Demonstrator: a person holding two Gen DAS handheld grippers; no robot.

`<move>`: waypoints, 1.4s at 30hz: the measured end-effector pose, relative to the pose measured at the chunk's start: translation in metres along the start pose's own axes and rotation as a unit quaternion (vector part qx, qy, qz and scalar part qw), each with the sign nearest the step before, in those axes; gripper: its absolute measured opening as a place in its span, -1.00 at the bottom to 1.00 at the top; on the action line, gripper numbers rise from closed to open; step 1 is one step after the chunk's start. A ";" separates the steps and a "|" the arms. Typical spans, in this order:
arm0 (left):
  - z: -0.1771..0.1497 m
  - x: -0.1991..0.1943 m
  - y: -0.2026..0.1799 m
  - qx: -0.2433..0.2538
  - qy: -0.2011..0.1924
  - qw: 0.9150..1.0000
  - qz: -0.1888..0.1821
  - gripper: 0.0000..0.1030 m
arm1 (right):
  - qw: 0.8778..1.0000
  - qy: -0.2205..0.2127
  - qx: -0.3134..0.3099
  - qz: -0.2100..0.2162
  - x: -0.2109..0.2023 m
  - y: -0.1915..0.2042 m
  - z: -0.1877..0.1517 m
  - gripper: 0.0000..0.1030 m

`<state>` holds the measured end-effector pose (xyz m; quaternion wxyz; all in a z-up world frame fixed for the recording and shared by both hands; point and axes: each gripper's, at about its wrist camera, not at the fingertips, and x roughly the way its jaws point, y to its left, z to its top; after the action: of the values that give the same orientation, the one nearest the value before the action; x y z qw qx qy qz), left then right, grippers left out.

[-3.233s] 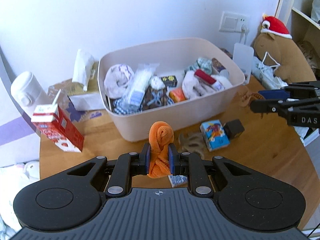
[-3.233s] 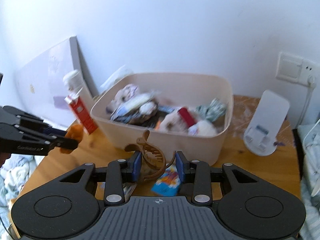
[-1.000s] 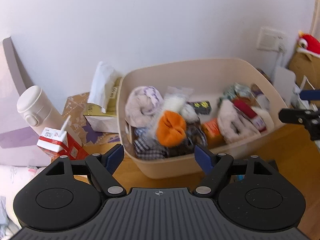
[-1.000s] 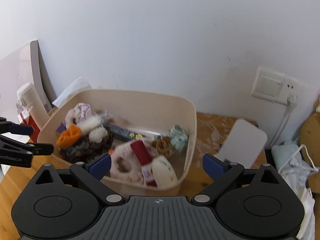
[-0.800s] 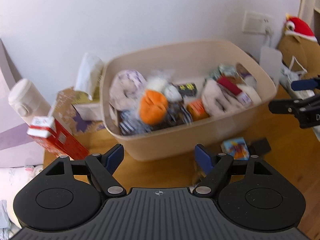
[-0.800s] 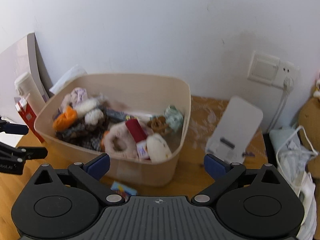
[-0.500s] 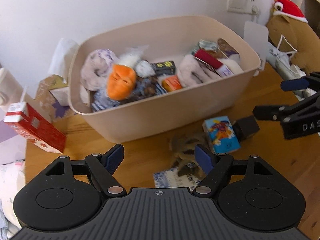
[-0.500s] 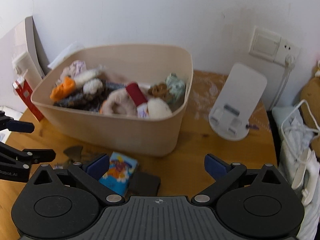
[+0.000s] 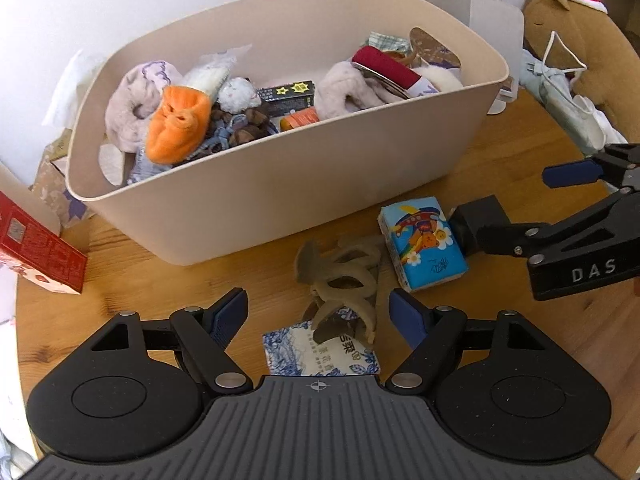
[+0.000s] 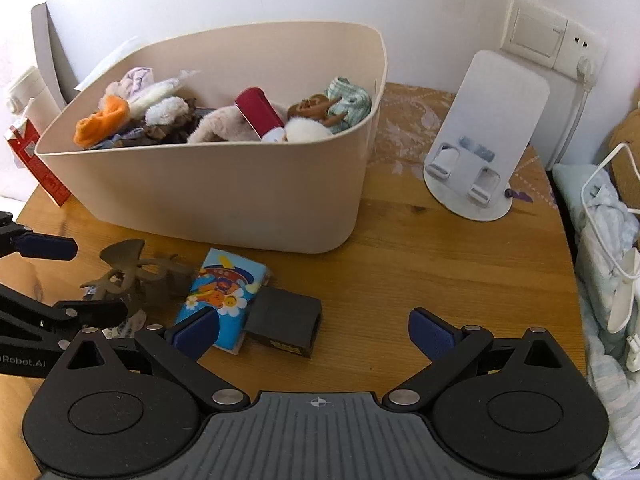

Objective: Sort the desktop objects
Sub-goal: 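Grasp the beige claw clip with the left tool while the right tool grasps the black box, then lift the beige claw clip and black box and carry both over the basket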

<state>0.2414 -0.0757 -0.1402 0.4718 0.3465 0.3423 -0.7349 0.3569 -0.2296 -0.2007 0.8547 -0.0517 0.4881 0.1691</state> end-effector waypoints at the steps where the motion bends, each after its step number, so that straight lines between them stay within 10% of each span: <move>1: 0.001 0.002 0.000 -0.002 0.002 1.000 -0.001 0.53 | 1.000 0.002 -0.002 0.000 0.002 0.000 0.000 0.94; 15: 0.008 0.024 0.001 -0.027 0.004 1.000 -0.014 0.53 | 1.000 0.021 -0.006 0.005 0.024 0.002 0.001 0.61; 24: 0.004 0.028 -0.004 -0.006 0.008 0.999 -0.031 -0.07 | 1.000 0.017 -0.006 0.026 0.021 0.005 0.004 0.15; 30: 0.001 0.026 -0.004 0.005 0.005 1.000 -0.029 -0.10 | 0.999 0.014 0.019 0.027 0.019 0.001 0.001 -0.06; 42: -0.001 0.013 -0.004 -0.005 -0.012 1.000 -0.026 -0.10 | 0.999 -0.002 0.041 0.032 0.001 -0.007 -0.005 -0.07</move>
<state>0.2338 -0.0796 -0.1504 0.4582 0.3261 0.3497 -0.7493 0.3555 -0.2371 -0.2044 0.8510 -0.0006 0.4947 0.1762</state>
